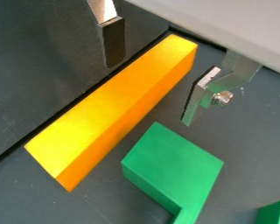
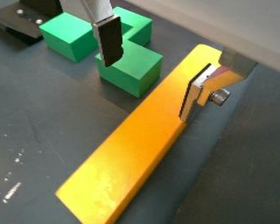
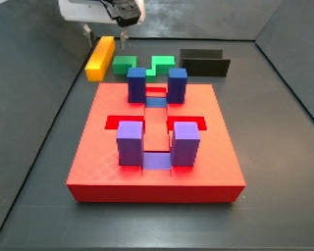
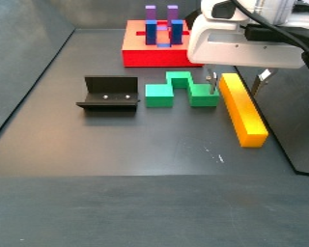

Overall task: Pick up the yellow object. Move up. Move to above the board. Insert the yellow object.
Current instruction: Pick up the yellow object.

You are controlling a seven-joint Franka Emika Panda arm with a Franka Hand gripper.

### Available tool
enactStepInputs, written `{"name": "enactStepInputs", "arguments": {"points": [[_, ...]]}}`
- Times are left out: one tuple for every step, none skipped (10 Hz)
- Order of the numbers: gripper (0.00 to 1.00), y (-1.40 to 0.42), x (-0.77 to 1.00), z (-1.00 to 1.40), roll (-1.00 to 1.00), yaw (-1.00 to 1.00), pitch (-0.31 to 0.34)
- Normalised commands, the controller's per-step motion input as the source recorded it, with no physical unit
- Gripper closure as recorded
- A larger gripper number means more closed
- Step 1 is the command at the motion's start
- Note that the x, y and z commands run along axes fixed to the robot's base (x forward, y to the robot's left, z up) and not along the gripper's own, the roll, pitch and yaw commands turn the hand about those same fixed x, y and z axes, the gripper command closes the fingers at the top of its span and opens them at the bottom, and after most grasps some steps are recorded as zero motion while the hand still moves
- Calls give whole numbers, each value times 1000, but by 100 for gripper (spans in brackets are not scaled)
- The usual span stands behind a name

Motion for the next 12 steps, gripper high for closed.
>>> {"name": "enactStepInputs", "arguments": {"points": [[0,0,0,-391,40,126,0],[0,23,57,-274,39,186,0],[0,134,74,-200,0,260,0],[0,129,83,-134,0,291,0],[0,100,54,-140,0,283,0],[0,3,0,-143,0,226,0],[0,0,-6,-163,0,103,0],[0,0,-171,-134,0,0,0],[0,-86,-103,-160,0,0,0],[0,-117,-80,-126,0,-34,-9],[0,-69,-83,-177,16,-49,-11],[0,-26,-77,-171,0,-54,-27]]}}
